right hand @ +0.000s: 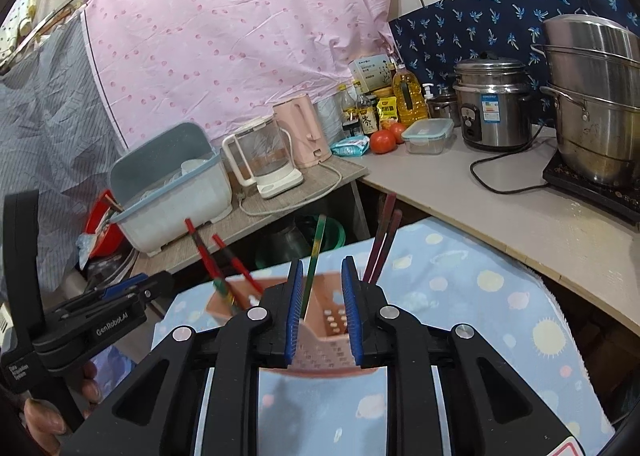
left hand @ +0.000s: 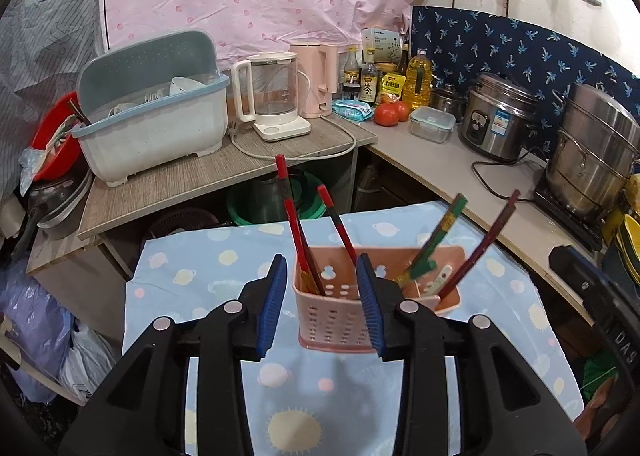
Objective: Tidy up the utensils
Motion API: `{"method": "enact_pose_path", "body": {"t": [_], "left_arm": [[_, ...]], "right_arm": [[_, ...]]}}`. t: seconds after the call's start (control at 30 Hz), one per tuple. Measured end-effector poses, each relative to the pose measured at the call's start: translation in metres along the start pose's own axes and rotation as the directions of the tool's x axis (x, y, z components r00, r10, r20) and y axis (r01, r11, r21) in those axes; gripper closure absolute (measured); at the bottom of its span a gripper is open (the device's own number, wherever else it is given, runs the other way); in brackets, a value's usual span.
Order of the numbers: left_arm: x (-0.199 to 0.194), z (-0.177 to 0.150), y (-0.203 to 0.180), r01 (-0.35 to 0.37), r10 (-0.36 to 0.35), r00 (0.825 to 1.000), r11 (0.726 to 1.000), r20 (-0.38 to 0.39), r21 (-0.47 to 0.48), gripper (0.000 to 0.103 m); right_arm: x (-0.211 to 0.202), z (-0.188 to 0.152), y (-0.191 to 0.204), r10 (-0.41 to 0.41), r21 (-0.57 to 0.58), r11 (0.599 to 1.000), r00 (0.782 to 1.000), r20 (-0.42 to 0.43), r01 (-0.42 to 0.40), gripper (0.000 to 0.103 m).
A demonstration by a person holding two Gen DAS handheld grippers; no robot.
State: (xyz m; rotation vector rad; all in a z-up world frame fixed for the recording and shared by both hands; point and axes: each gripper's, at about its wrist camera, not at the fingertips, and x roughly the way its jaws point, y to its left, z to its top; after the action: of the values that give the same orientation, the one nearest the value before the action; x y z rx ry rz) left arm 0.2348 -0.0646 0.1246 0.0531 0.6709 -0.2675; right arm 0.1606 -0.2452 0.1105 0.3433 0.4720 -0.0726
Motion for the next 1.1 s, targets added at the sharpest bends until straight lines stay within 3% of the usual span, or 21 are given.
{"method": "enact_pose_path", "body": {"t": [0.23, 0.43, 0.53, 0.6, 0.77, 0.97, 1.1], "left_arm": [[-0.019, -0.036, -0.008, -0.011, 0.011, 0.999, 1.000, -0.033, 0.010, 0.065], [-0.033, -0.069, -0.014, -0.025, 0.026, 0.998, 0.999, -0.060, 0.020, 0.051], [-0.037, -0.080, -0.017, -0.036, 0.038, 0.997, 0.999, -0.074, 0.029, 0.050], [-0.041, -0.088, -0.018, -0.036, 0.038, 0.996, 0.999, -0.079, 0.024, 0.041], [-0.049, -0.102, -0.018, -0.042, 0.044, 0.996, 0.999, -0.082, 0.016, 0.035], [-0.058, -0.114, -0.019, -0.065, 0.066, 0.995, 0.998, -0.075, 0.016, 0.017], [-0.063, -0.117, -0.018, -0.087, 0.089, 0.994, 0.996, -0.068, 0.020, 0.013]], "right_arm": [[-0.021, -0.039, 0.007, -0.006, -0.027, 1.000, 0.998, -0.066, 0.004, 0.082], [-0.036, -0.069, 0.012, -0.018, -0.056, 0.998, 0.993, -0.116, 0.011, 0.074], [-0.043, -0.079, 0.014, -0.027, -0.067, 0.998, 0.991, -0.128, 0.018, 0.069], [-0.047, -0.085, 0.016, -0.034, -0.077, 0.997, 0.990, -0.136, 0.024, 0.066], [-0.056, -0.096, 0.021, -0.057, -0.102, 0.994, 0.988, -0.146, 0.042, 0.056], [-0.064, -0.103, 0.023, -0.070, -0.113, 0.992, 0.985, -0.158, 0.052, 0.044], [-0.067, -0.108, 0.022, -0.086, -0.115, 0.991, 0.983, -0.161, 0.068, 0.036]]}}
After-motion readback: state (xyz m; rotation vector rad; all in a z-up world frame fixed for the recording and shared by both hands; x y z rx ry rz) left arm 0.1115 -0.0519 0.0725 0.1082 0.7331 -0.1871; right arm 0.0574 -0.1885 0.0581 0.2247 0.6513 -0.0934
